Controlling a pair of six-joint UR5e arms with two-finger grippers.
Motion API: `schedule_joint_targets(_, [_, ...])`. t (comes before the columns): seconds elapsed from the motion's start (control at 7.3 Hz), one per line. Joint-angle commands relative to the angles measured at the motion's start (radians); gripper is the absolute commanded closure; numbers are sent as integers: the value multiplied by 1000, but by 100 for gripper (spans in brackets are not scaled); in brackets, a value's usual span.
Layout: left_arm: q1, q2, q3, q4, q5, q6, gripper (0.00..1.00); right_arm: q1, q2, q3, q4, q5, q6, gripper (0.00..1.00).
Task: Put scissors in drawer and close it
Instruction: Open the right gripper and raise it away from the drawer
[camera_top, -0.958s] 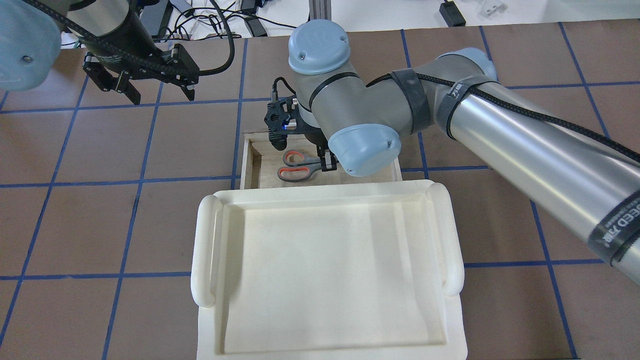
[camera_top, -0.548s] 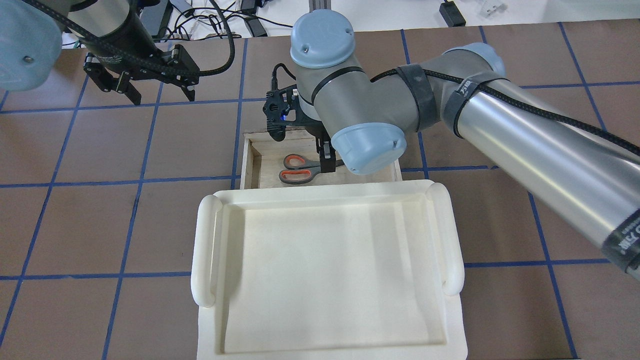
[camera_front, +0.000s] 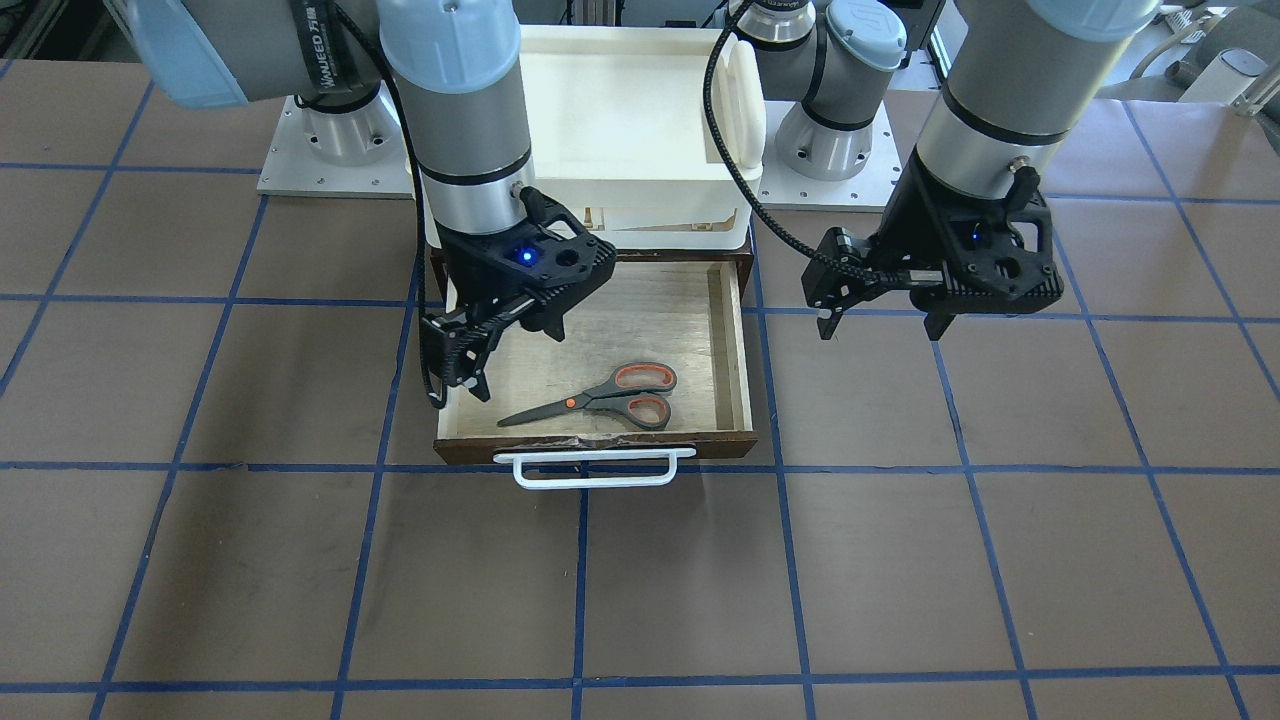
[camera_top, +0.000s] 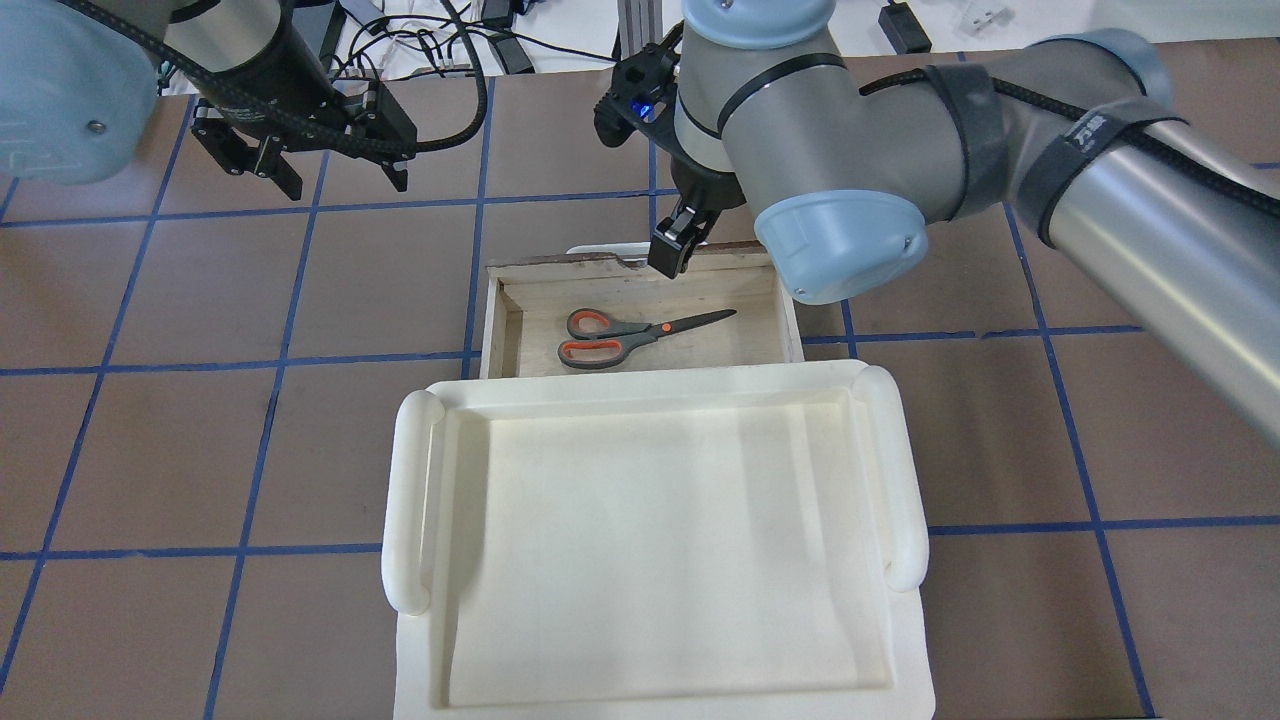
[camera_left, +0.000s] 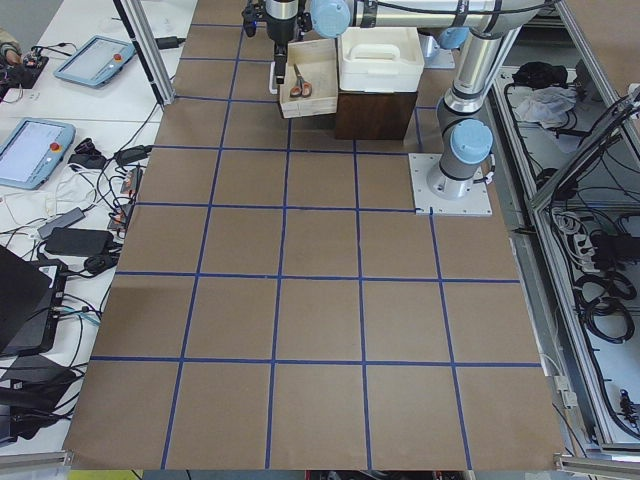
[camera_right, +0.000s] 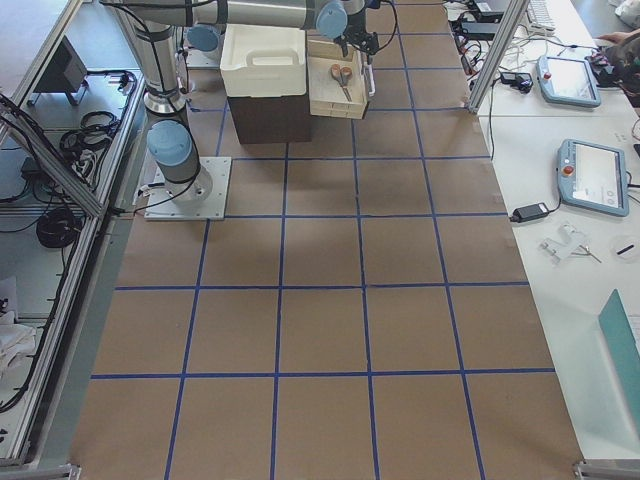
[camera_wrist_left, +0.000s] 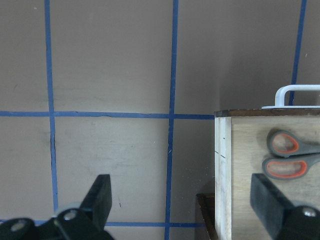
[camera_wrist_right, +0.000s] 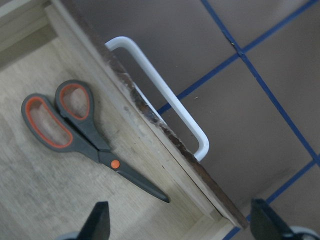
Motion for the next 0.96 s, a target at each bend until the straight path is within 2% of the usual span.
schedule_joint_targets(0.0, [-100,-57,-1,135,3,-128,0,-59,-23,3,13,-1,413,0])
schedule_joint_targets(0.14, [-147,-89,-1,183,6,-214,0,-125,-45,3,68,-9,431,0])
schedule_joint_targets(0.41, [-200,-150,11,241,8,-300,0,-275,-157,5,273,-9,504,0])
schedule_joint_targets(0.55, [-233,-178,26,301,8,-304,0,-318,-194,8,308,-11,523,0])
schedule_joint_targets(0.82, [-275,-256,97,309,47,-272,0,-328,-211,6,320,3,523,0])
